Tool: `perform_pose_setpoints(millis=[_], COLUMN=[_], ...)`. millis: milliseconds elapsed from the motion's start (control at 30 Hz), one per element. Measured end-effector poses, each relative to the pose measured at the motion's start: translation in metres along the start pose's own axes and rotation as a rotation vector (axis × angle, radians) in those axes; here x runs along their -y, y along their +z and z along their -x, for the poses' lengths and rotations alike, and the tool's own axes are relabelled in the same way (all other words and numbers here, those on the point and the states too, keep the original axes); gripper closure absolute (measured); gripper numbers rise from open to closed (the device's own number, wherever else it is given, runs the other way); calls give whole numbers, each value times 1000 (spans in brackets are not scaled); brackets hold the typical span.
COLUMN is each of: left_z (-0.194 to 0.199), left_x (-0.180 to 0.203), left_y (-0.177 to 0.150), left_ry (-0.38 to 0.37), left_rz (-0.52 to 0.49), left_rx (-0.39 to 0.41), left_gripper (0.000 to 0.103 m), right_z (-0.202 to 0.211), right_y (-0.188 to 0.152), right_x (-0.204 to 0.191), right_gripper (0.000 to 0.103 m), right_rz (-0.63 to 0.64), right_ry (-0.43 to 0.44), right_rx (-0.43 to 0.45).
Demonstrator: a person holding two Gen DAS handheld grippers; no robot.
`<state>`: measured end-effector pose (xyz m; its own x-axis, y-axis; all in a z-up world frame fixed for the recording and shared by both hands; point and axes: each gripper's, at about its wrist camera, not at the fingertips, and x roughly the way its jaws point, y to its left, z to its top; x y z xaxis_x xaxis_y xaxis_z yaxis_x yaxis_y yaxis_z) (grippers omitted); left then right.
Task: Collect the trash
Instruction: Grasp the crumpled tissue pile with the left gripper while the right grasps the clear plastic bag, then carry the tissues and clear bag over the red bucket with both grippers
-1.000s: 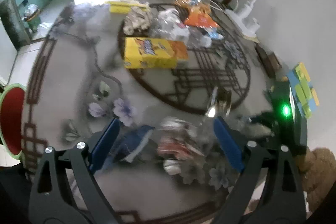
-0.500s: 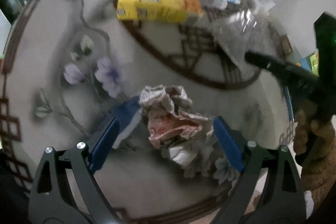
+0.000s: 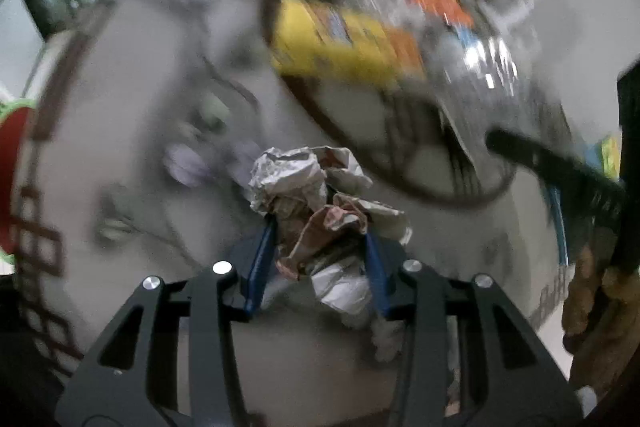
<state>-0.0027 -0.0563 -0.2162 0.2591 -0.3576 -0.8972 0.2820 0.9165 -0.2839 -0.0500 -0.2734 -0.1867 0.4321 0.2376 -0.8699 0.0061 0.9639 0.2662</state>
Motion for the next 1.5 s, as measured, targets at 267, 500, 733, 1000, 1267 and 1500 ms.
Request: perform_pose_setpoints(millis=[267, 500, 733, 1000, 1267, 1500], left_z=[75, 114, 125, 148, 162, 162], left_x=[-10, -15, -27, -39, -52, -63], left_y=[17, 21, 21, 24, 26, 26], left_ry=[126, 158, 164, 193, 208, 214], left_rz=[-3, 7, 29, 63, 92, 103], left_rx=[285, 401, 408, 472, 498, 491], left_gripper=[63, 63, 63, 62, 62, 62], right_z=[23, 37, 43, 55, 56, 52], right_y=[22, 35, 36, 43, 51, 59], right_x=[-19, -47, -58, -66, -86, -103], right_gripper=[53, 52, 51, 51, 51, 51], right_rz=[25, 83, 103, 118, 155, 185], right_ry=[1, 22, 13, 12, 30, 46], right_rx=[89, 142, 158, 197, 211, 216])
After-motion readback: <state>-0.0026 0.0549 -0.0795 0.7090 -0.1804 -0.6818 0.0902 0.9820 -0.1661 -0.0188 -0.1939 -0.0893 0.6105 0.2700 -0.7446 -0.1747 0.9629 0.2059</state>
